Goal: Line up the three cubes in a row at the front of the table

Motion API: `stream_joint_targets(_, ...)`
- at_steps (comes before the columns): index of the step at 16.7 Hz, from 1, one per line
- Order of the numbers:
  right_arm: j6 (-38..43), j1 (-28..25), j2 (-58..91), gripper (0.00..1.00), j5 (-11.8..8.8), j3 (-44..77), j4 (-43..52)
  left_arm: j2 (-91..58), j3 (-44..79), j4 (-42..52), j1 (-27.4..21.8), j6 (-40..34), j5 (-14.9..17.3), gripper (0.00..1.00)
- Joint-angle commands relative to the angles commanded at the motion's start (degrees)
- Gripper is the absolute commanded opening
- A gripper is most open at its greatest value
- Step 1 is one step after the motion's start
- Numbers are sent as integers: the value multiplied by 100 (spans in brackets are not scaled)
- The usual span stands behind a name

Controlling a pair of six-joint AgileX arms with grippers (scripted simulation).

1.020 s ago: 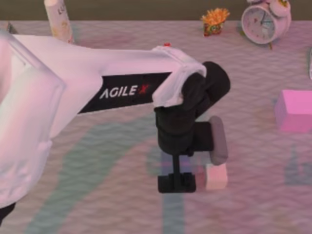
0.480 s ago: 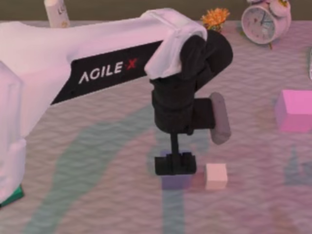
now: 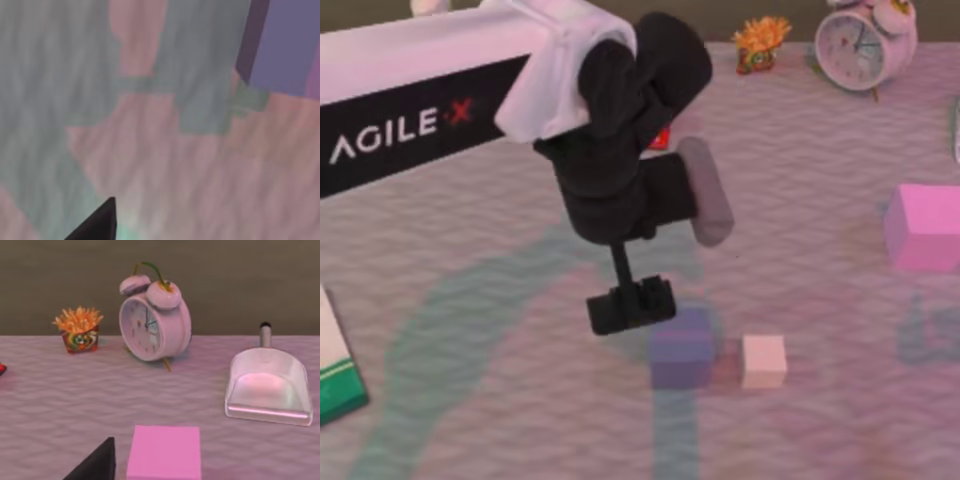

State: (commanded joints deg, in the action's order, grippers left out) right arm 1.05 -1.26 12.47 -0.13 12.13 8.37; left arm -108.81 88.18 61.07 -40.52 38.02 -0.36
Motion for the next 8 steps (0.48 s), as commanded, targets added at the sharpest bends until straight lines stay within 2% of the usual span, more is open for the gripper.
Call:
stream_joint_targets(3, 96, -47, 1428, 100, 7, 1273, 827, 1353, -1122, -712, 609, -455, -34, 100)
stream_joint_targets(8, 266, -143, 4668, 100, 29, 3784, 2514, 4454, -3650, -2258, 1849, -1462, -73, 100)
